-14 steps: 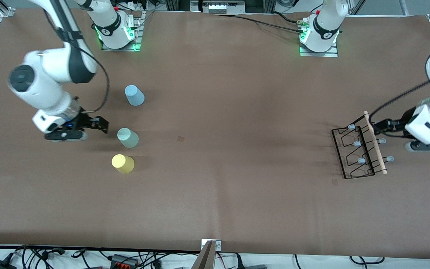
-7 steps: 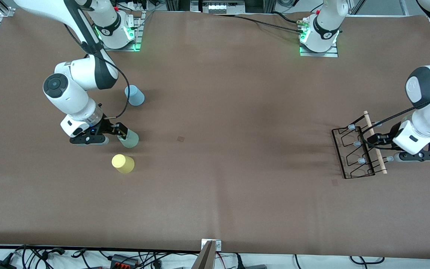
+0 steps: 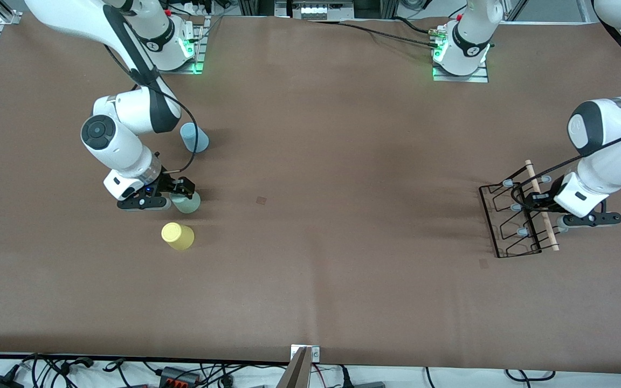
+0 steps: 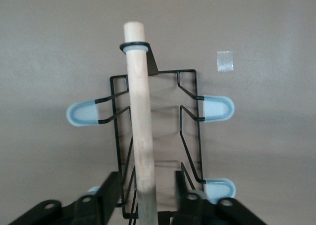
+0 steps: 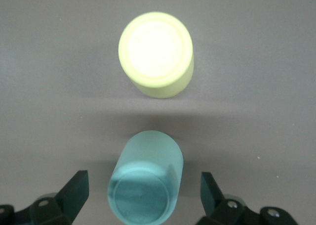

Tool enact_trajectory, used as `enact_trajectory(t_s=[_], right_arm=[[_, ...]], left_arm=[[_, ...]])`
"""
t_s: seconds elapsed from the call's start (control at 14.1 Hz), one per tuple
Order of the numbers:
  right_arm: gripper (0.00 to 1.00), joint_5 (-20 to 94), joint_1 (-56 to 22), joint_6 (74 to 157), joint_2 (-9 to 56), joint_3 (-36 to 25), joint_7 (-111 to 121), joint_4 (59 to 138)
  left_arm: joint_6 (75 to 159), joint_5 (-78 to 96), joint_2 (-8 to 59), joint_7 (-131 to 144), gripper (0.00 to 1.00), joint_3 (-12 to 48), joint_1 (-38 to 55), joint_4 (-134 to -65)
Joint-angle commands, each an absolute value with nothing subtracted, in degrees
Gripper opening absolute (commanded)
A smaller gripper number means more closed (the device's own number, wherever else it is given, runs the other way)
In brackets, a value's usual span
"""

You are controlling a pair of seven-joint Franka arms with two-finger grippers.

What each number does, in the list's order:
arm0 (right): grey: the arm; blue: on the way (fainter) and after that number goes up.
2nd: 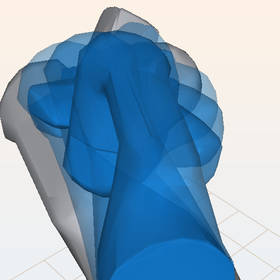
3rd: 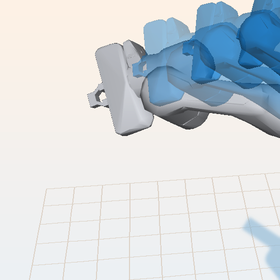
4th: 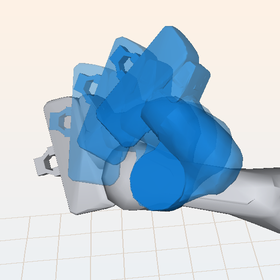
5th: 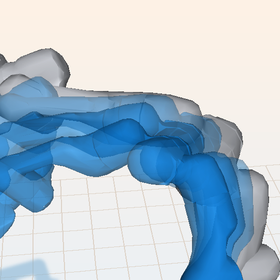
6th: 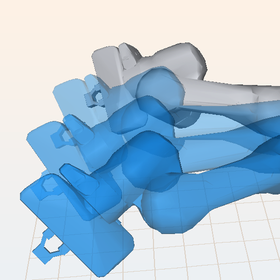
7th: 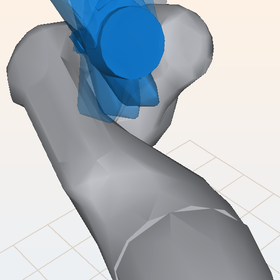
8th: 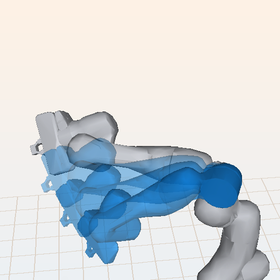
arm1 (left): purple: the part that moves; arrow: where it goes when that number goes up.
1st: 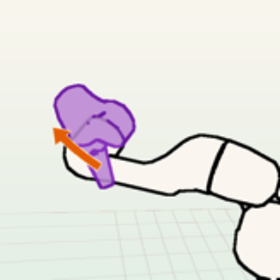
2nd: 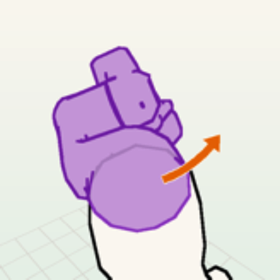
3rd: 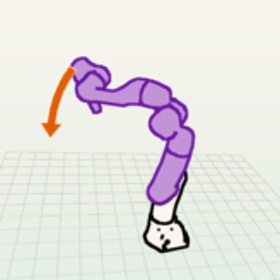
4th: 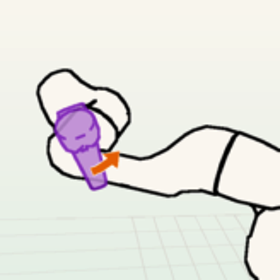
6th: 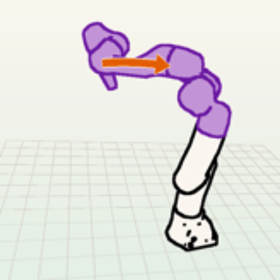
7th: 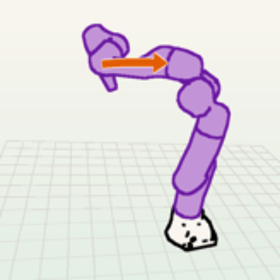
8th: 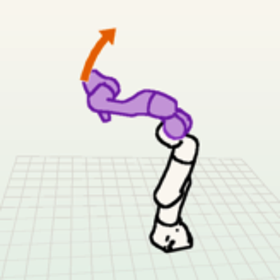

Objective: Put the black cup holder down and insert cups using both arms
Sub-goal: 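Close the right gripper on the teal cup while the left gripper grasps the rod, then lift the teal cup with the right gripper while the left gripper drags the holder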

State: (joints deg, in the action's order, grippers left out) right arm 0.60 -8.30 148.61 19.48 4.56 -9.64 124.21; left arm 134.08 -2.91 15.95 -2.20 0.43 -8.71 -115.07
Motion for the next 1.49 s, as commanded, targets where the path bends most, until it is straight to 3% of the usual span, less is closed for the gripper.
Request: enact_trajectory(t_s=[0.0,0.5,0.64,0.78,0.85,0.92,1.0,1.14,1.28,1.42], right_arm=[[1.0,1.3,-8.6,151.3,20.1,4.7,-10.2,125.7],[1.0,1.3,-8.7,151.3,20.7,4.7,-10.2,126.1],[0.99,1.2,-8.6,151.2,20.7,4.7,-10.2,126.1],[0.47,1.2,-8.7,150.9,20.7,4.7,-10.1,126.1],[0.27,1.2,-8.7,150.8,20.7,4.7,-10.2,126.1],[0.17,1.2,-8.7,150.4,20.4,4.9,-9.9,125.8],[0.08,1.2,-8.7,148.5,20.0,5.5,-9.8,125.3],[0.01,1.1,-8.3,143.8,18.0,5.8,-8.8,124.2],[0.01,0.7,-8.2,138.1,14.0,5.8,-8.6,123.3],[0.01,0.6,-8.5,130.0,9.7,5.9,-8.1,121.0]], left_arm=[[134.6,-2.6,14.1,-1.7,0.37,0.5,-9.1,-117.2],[134.3,-2.7,13.8,-2.0,0.29,0.6,-9.1,-117.0],[134.2,-2.6,13.8,-1.8,0.19,0.6,-9.2,-117.0],[134.2,-2.6,13.8,-1.7,0.1,0.6,-9.2,-116.7],[134.2,-2.6,13.8,-1.7,0.07,0.6,-9.2,-116.5],[134.2,-2.6,13.7,-1.7,0.04,0.6,-9.2,-116.5],[134.2,-2.6,13.4,-1.7,0.03,0.6,-9.2,-116.5],[133.8,-2.6,12.0,-2.0,0.02,1.1,-9.2,-116.3],[130.9,-2.6,10.2,-2.1,0.01,1.8,-8.6,-113.9],[122.9,-2.6,9.8,-1.7,0.01,5.3,-8.6,-108.6]])
